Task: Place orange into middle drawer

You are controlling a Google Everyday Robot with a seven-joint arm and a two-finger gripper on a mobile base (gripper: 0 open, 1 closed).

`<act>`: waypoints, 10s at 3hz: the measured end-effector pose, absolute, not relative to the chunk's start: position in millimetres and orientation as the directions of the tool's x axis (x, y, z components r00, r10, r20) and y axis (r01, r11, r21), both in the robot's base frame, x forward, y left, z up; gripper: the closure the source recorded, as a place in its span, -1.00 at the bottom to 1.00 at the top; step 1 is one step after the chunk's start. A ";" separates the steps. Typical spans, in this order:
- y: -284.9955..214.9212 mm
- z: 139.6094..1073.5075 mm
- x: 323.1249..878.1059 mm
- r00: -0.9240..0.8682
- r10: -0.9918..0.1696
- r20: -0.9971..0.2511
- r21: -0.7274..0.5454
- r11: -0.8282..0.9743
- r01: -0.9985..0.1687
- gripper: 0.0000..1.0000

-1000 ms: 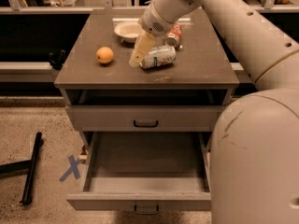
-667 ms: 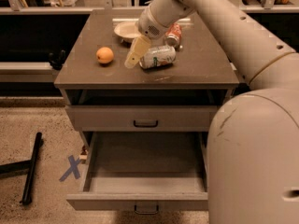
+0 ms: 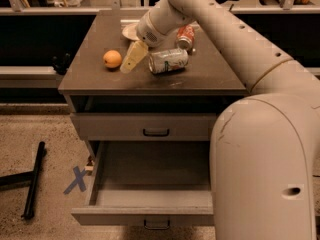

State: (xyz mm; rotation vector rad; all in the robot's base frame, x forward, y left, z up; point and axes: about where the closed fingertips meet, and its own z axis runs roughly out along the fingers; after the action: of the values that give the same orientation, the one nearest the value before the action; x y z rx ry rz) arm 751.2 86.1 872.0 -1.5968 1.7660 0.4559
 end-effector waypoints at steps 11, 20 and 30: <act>119.4 910.6 710.9 0.100 -0.537 -0.838 -0.201 0.133 -0.971 1.00; 59.2 792.8 533.0 -0.133 -0.586 -0.799 0.084 0.110 -0.990 1.00; -63.4 466.2 542.5 -0.440 -0.358 -0.824 0.240 0.482 -0.843 1.00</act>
Offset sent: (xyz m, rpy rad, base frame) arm 0.0086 0.0464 -0.0207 0.1059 0.0477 0.0063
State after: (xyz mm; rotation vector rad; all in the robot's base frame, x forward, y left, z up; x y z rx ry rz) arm 542.5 -63.4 466.2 -0.9899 2.0080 0.8577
